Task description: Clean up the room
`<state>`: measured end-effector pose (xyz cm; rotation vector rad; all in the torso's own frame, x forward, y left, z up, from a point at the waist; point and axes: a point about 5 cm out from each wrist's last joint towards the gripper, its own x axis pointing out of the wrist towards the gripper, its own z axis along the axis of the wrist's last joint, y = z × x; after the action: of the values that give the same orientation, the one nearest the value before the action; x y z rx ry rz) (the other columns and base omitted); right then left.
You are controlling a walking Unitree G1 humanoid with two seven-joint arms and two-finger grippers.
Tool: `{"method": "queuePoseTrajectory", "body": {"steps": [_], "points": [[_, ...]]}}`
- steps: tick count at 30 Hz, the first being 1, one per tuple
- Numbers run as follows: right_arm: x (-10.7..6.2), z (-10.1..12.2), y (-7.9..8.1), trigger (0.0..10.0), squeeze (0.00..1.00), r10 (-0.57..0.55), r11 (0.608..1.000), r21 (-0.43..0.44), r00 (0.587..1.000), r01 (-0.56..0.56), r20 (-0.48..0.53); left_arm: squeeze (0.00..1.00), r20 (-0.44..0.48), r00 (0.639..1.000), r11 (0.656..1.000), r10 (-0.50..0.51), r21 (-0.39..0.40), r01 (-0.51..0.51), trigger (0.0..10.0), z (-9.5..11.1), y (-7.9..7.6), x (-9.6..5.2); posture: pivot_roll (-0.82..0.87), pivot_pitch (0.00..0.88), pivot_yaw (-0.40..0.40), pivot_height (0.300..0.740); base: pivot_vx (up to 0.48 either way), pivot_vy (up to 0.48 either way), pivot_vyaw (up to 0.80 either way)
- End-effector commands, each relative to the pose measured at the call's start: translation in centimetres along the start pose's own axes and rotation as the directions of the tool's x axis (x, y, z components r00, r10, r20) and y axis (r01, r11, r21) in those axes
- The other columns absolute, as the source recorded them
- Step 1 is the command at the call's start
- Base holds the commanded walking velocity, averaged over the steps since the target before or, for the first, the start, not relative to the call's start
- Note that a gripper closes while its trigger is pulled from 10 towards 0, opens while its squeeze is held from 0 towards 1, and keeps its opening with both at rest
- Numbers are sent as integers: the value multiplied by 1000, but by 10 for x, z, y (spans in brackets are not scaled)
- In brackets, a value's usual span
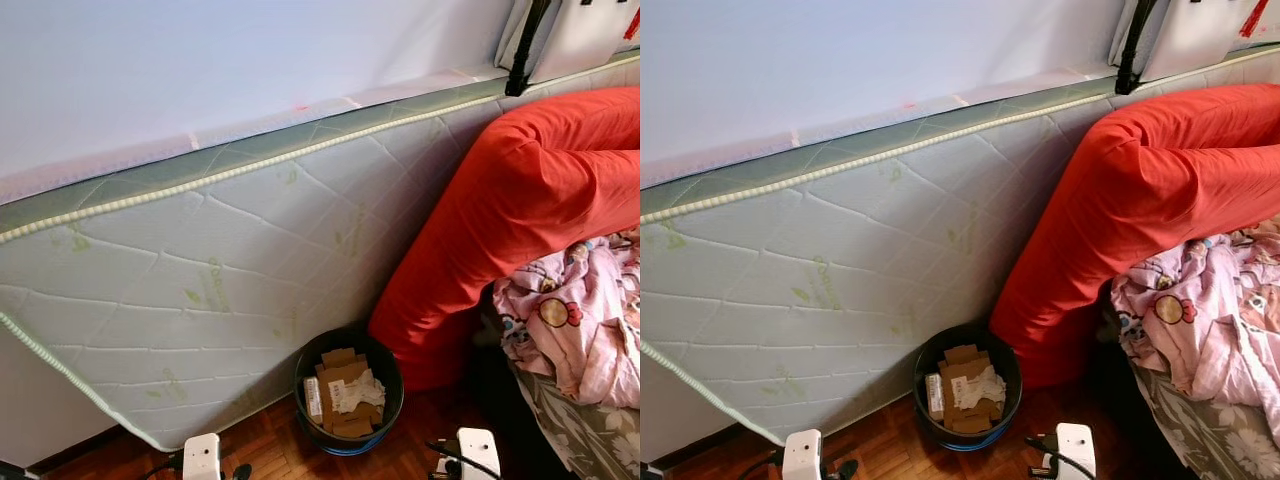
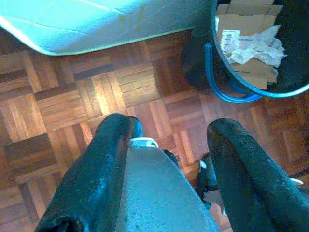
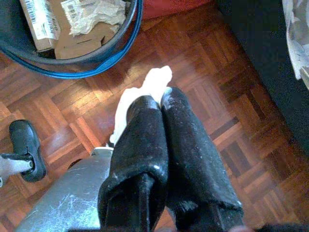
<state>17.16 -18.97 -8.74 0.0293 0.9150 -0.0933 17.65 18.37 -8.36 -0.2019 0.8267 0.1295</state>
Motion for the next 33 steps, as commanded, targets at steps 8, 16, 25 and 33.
{"method": "queuePoseTrajectory", "body": {"steps": [8, 16, 25, 33], "points": [[-1, -5, 3, 10000, 0, 7, 1000, 2, 1000, -7, -15, 0, -25, 999, 999, 29, -20, -30, 10000, -8, 11, -4, -66, 75, -61, 740, 92, 0, 636], [-1, -6, 3, 10000, 0, 3, 1000, 8, 1000, -3, -24, 0, -28, 999, 999, 25, -25, -26, 10000, -9, 11, -4, -62, 74, -60, 740, 282, 0, 0], [-1, -7, 2, 10000, 0, 6, 1000, 8, 1000, -6, -18, 0, -24, 1000, 1000, 15, -15, -15, 10000, -9, 9, -4, -62, 44, -59, 740, 292, 0, 0], [-3, 0, 6, 10000, 0, 84, 996, 13, 993, -85, 87, 0, 37, 999, 1000, -2, 21, 2, 10000, 0, 5, -2, -65, 31, -53, 740, 97, 0, 0]]}}
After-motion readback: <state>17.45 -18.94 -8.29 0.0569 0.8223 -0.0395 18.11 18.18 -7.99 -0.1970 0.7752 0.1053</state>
